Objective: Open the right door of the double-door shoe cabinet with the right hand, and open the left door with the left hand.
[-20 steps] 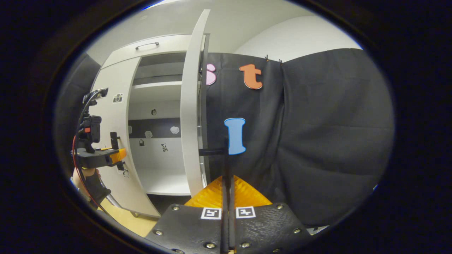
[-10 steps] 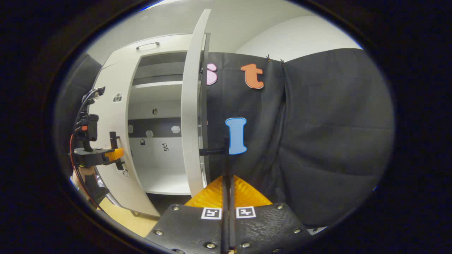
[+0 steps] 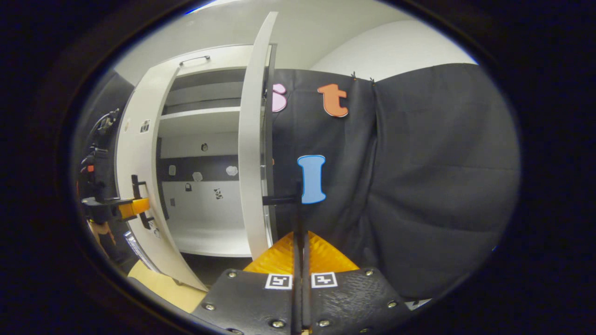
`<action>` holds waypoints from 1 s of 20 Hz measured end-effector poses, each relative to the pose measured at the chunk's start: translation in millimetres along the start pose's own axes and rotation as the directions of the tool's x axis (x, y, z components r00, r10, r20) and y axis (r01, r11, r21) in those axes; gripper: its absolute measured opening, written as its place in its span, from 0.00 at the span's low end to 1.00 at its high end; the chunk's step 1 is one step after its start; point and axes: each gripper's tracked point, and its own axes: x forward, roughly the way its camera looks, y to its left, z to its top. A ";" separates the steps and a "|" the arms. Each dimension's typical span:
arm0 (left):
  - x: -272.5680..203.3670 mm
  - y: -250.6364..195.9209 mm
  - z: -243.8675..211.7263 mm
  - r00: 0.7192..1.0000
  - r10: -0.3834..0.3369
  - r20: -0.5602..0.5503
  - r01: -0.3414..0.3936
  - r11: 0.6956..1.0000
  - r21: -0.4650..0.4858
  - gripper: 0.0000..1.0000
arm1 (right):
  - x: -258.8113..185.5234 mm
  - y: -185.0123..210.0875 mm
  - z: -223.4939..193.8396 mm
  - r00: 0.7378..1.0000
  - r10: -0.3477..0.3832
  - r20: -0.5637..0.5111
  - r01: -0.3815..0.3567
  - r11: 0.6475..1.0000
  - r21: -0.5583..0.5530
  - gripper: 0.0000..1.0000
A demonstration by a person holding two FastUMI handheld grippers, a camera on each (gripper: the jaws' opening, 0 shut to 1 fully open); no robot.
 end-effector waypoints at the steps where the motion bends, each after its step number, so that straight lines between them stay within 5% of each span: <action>1: -4.3 1.0 -0.1 1.000 -0.002 -0.004 0.002 1.000 -0.005 0.24 | 0.3 0.1 0.0 1.000 -0.001 0.000 0.001 1.000 -0.001 0.01; 20: -61.8 23.8 -0.3 0.999 0.024 -0.029 -0.025 0.999 -0.028 0.24 | -5.4 5.5 0.7 1.000 0.001 0.008 -0.001 1.000 -0.003 0.01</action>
